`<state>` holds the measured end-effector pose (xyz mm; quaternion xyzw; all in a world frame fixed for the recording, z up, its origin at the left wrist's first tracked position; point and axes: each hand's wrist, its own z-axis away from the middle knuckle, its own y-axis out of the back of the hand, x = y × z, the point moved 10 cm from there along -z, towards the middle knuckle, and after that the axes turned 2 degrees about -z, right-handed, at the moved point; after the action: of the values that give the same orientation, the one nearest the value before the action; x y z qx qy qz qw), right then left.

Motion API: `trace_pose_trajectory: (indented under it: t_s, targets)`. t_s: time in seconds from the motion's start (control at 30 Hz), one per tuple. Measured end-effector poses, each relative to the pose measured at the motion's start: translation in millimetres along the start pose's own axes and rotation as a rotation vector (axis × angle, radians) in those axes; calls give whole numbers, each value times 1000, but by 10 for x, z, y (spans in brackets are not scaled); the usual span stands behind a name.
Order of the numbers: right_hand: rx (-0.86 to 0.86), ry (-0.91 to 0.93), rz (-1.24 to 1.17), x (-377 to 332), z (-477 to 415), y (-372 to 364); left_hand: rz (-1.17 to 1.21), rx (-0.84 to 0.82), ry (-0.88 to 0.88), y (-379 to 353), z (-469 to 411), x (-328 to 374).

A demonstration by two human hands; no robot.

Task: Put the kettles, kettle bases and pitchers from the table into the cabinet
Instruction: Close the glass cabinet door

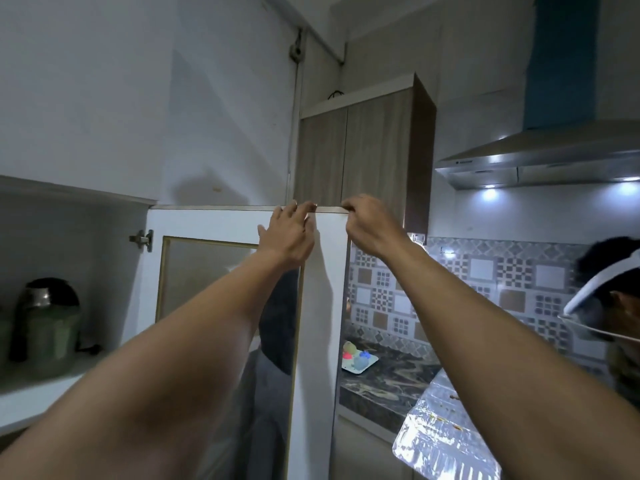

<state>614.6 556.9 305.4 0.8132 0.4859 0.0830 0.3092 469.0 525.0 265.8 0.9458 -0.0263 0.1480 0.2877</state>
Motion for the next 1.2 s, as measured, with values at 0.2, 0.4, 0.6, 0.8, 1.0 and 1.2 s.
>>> trace_pose_trajectory:
  t_s: [0.2,0.4,0.6,0.8,1.0,1.2]
  targets:
    - [25,47,-421,-619,196,330,224,155,13,895,350,-40]
    - [-117,-18,-1049,-1481,337,109,360,145,135,1803,791,-400]
    - [-275,141,-1010,-2759,452,-547,496,-23,319,2837,1411,-1029]
    - [-308,238,-851,-3960,554,-1082,409,94,430,3899,1979,-1678]
    - [-471,321,-653,-4851,648,-1748,-190,362,456,4616,2295,-2310]
    - [-468,346,-561,-5246,259,-2451,-488,444,420,4832,2257,-2815]
